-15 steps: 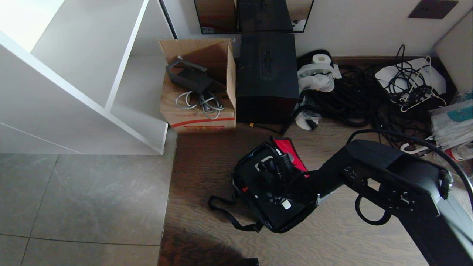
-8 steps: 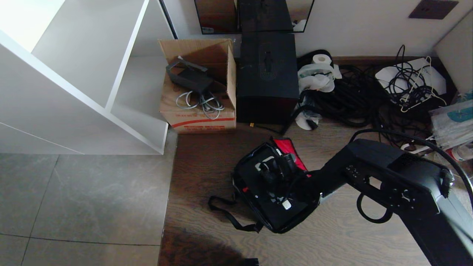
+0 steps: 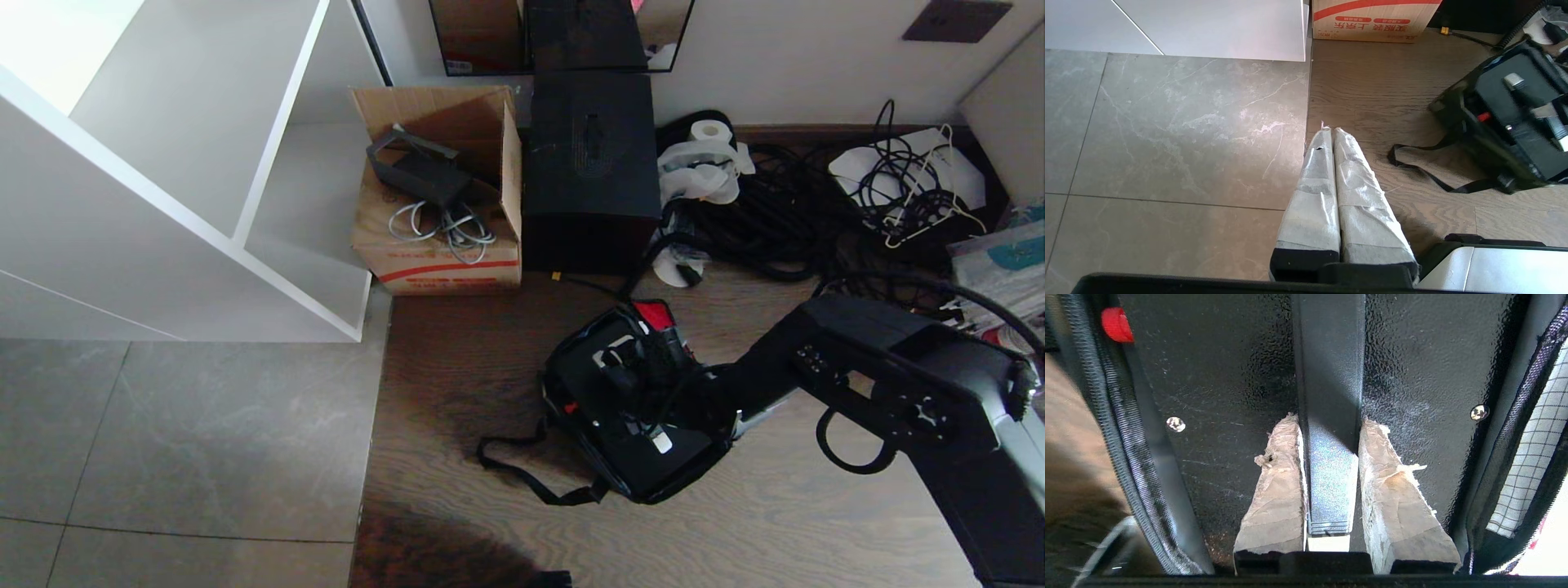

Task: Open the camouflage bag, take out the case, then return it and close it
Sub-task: Close the top of the storage box

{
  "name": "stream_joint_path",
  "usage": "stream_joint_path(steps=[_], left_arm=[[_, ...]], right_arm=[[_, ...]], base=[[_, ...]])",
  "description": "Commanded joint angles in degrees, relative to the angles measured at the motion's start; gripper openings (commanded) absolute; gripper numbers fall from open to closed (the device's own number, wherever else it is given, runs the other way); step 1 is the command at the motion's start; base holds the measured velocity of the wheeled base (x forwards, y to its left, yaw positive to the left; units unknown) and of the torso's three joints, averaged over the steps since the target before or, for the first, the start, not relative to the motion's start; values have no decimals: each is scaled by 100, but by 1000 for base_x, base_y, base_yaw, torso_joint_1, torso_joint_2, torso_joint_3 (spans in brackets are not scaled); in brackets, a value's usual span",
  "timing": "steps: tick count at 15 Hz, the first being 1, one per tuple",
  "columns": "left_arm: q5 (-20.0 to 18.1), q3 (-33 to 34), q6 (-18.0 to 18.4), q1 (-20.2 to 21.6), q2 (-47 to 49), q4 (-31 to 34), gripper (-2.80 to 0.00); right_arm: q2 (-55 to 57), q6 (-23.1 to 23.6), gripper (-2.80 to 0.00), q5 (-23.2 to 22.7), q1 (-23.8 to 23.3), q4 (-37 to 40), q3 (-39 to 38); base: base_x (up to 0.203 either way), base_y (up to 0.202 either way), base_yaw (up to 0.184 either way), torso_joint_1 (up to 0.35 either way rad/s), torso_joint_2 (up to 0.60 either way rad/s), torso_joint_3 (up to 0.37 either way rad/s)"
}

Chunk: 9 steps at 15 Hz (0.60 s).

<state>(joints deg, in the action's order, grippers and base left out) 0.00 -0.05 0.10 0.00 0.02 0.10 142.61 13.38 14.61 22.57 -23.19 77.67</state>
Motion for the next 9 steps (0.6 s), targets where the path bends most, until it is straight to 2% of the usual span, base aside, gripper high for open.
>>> stream_joint_path(steps=[1,8,9], left_arm=[[0,5,-1,0,-2,-1,-280],[0,5,-1,0,-2,-1,-280],[0,5,-1,0,-2,-1,-280]], right_arm=[[-17,32,-280,-1,-144,-24,6],[-145,798,-280,-69,-736,-71,12],[-155,797,-280,-71,-743,-75,7]], base=[[0,0,0,0,0,0],[0,0,0,0,0,0],[0,0,0,0,0,0]])
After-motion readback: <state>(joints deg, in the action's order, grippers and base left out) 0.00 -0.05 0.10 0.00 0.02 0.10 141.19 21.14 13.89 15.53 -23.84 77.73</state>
